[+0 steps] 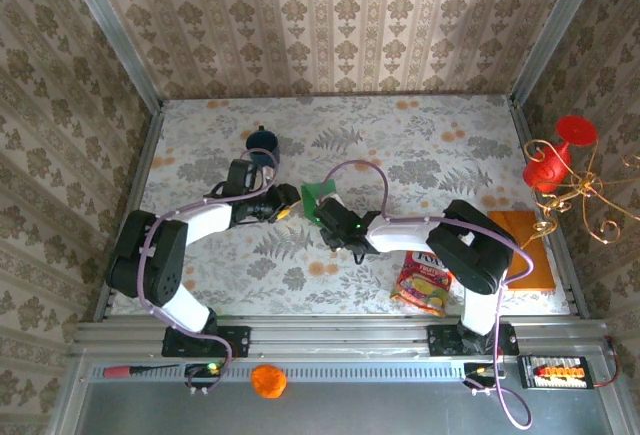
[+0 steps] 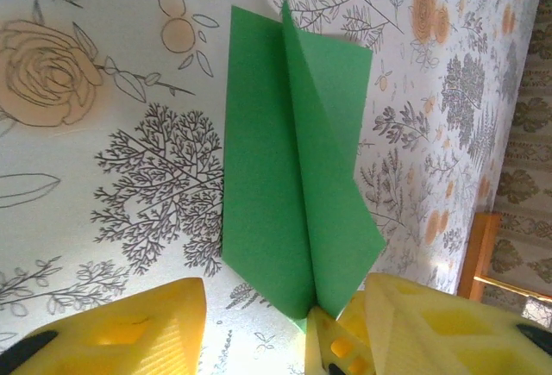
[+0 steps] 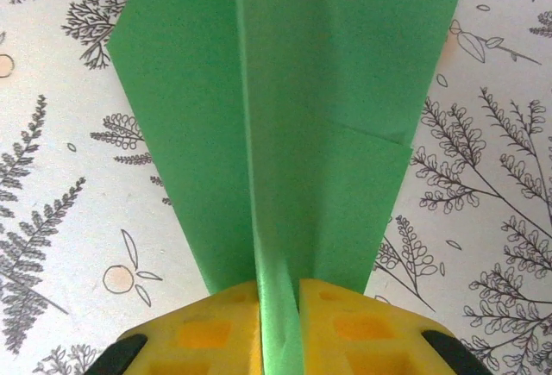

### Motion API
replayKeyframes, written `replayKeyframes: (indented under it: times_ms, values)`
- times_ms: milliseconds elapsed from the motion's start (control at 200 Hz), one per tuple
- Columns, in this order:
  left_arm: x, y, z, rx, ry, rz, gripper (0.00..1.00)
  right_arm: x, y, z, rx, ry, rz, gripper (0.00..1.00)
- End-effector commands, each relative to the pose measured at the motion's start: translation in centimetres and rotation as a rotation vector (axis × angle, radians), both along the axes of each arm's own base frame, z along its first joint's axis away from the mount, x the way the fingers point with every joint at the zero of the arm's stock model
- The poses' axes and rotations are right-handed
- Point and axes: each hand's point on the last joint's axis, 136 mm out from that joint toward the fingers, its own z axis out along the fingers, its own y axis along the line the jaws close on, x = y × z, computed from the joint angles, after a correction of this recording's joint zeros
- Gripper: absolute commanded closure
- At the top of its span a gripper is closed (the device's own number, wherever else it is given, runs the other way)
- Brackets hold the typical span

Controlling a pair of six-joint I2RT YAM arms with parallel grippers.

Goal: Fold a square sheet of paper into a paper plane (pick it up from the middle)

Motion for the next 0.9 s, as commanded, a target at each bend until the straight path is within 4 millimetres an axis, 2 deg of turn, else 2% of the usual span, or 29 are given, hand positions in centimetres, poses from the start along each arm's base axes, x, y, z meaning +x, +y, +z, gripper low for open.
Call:
replayKeyframes:
  times_ms: [0,260,360,380,445,895]
  values:
    - [-0.6,-1.1,-0.7,-0.031,0.019,-0.035,0.51,-0.7,0.4,0.4,0.104,0.036,0.036,0.82]
    - [-0.9,-3.7,-1.7,-0.06,0.025,-0.094,0.61,-1.5,0.7,0.5,0.317,0.125,0.097,0.83]
    - [-0.4,-4.1,-2.0,-0.072,0.03,-0.096,0.66,-1.7,0.6,0.9,0.387,0.158,0.113,0.84]
    - [-1.0,-5.1,-2.0,-0.074,0.031,-0.126,0.67,-1.7,0.6,0.9,0.398,0.165,0.114,0.84]
    - [-1.0,-5.7,-2.3,-0.078,0.036,-0.139,0.69,-1.7,0.6,1.2,0.431,0.184,0.123,0.84]
    - [-1.1,-6.9,-2.2,-0.103,-0.004,-0.162,0.74,-1.7,0.1,0.1,0.553,0.334,0.088,0.87]
